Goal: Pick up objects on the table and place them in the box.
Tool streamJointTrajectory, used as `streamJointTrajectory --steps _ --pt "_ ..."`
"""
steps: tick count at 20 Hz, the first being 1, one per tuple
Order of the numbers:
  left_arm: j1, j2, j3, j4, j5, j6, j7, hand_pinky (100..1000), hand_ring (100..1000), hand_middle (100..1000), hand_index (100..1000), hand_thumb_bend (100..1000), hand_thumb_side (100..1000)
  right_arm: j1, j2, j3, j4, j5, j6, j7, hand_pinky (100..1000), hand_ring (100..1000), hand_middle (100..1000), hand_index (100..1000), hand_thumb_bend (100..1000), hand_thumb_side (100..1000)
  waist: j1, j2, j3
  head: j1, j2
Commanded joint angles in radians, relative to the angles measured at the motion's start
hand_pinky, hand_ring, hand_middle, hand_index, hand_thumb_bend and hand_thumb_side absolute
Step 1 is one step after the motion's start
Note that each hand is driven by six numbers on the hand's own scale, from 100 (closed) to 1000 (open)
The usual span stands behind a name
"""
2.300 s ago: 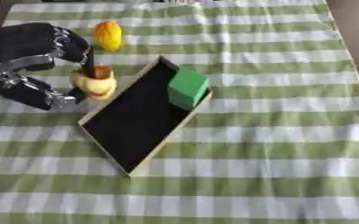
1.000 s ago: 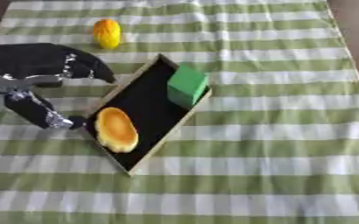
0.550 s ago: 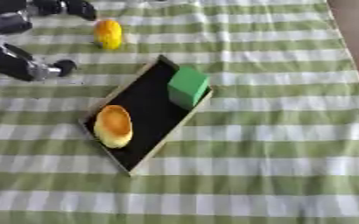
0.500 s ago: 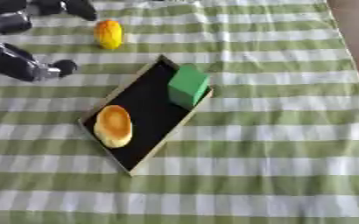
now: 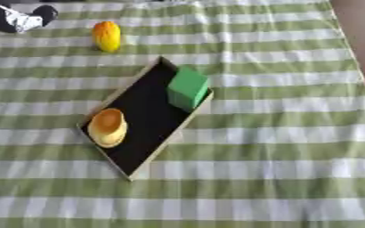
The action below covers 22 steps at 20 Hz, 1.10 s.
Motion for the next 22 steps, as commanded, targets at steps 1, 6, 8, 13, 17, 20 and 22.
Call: streamJointTrajectory --steps 1,6,8,13,17,20,22 --pt "-0.041 -0.010 0.035 0.067 -0.040 -0.007 -0.001 835 893 837 914 408 216 -0.019 -0.030 0.000 -0.015 0.000 -0.005 0.006 873 889 629 752 100 492 0.003 -0.009 -0.013 0.022 -0.027" --pt "-0.067 -0.038 0.060 0.181 -0.107 -0.056 0.008 851 908 851 917 520 411 -0.033 -0.030 0.001 -0.015 0.000 -0.006 0.008 873 889 629 752 100 493 0.014 0.007 -0.048 0.043 -0.036" --pt "-0.074 -0.044 0.075 0.227 -0.131 -0.078 0.006 859 915 850 917 573 475 -0.038 -0.030 0.003 -0.015 -0.001 -0.007 0.009 873 889 628 752 100 492 0.021 0.012 -0.062 0.048 -0.039" --pt "-0.097 -0.042 0.109 0.350 -0.205 -0.106 0.017 876 931 860 920 651 512 -0.041 -0.031 0.003 -0.015 -0.001 -0.003 0.009 872 888 625 750 100 495 0.033 0.022 -0.075 0.058 -0.047" --pt "-0.114 -0.048 0.133 0.450 -0.267 -0.121 0.053 877 935 862 917 655 514 -0.041 -0.029 0.003 -0.015 0.001 0.001 0.006 872 888 623 749 100 499 0.037 0.028 -0.077 0.063 -0.047" --pt "-0.121 -0.053 0.141 0.509 -0.306 -0.139 0.066 874 936 865 919 635 543 -0.040 -0.027 0.001 -0.015 0.001 0.004 0.000 871 886 621 748 100 503 0.040 0.030 -0.079 0.069 -0.050" --pt "-0.123 -0.054 0.147 0.530 -0.322 -0.141 0.073 874 936 865 920 635 536 -0.039 -0.025 0.002 -0.015 0.001 0.007 -0.003 872 886 619 747 100 501 0.041 0.033 -0.079 0.070 -0.051"
